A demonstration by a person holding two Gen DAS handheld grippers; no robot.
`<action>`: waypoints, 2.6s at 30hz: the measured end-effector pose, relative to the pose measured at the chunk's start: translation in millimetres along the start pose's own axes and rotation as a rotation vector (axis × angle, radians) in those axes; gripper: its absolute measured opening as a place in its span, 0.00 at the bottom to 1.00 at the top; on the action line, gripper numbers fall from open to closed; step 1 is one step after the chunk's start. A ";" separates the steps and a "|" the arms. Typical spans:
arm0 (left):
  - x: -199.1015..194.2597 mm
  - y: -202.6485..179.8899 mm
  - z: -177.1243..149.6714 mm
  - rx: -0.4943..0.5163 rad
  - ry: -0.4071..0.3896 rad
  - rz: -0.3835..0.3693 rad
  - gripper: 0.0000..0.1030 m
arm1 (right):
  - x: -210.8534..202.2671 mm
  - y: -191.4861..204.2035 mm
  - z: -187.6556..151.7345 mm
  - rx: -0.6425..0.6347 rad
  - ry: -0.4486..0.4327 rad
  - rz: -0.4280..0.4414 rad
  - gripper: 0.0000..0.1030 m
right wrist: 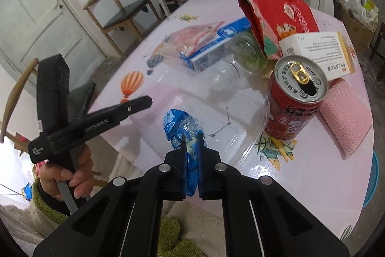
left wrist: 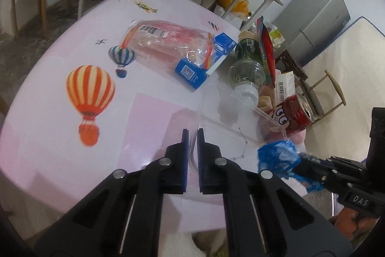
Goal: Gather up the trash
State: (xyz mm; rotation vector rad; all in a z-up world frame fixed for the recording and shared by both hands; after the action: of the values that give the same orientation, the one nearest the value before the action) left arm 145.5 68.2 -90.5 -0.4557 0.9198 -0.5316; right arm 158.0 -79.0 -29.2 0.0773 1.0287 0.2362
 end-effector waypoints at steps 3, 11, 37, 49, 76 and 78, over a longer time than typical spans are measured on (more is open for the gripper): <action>-17.5 -3.0 -9.5 -0.022 -0.016 0.016 0.05 | -19.5 -0.5 -1.9 -0.003 -0.052 0.027 0.06; -55.0 -38.4 -26.6 -0.012 -0.032 -0.031 0.04 | -95.2 -39.8 -10.2 0.054 -0.240 0.004 0.06; 318.6 -461.9 -76.6 0.814 0.558 -0.056 0.05 | -176.5 -401.8 -269.6 1.024 -0.287 -0.617 0.06; 429.5 -479.5 -108.2 0.759 0.630 -0.002 0.45 | -142.8 -433.1 -277.1 1.059 -0.215 -0.584 0.06; 41.7 -154.3 11.5 0.292 0.041 0.121 0.78 | -79.0 -465.8 -178.4 0.880 -0.220 -0.637 0.45; 30.7 -133.4 7.6 0.261 0.010 0.138 0.78 | -94.0 -440.4 -164.2 0.825 -0.257 -0.632 0.48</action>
State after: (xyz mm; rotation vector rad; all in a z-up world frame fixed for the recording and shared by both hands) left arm 135.9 -53.6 -28.2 -0.1529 0.8701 -0.5195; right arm 40.9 -536.4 -111.7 0.5042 0.7912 -0.7664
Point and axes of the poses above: each gripper's, at about its wrist camera, not at the fingertips, and x roughly the way its jaws point, y to its left, z to its top, the point moved 5 cm from there along x, roughly the way its jaws point, and after that the axes turned 9 degrees about -z, right-handed, at the moved point
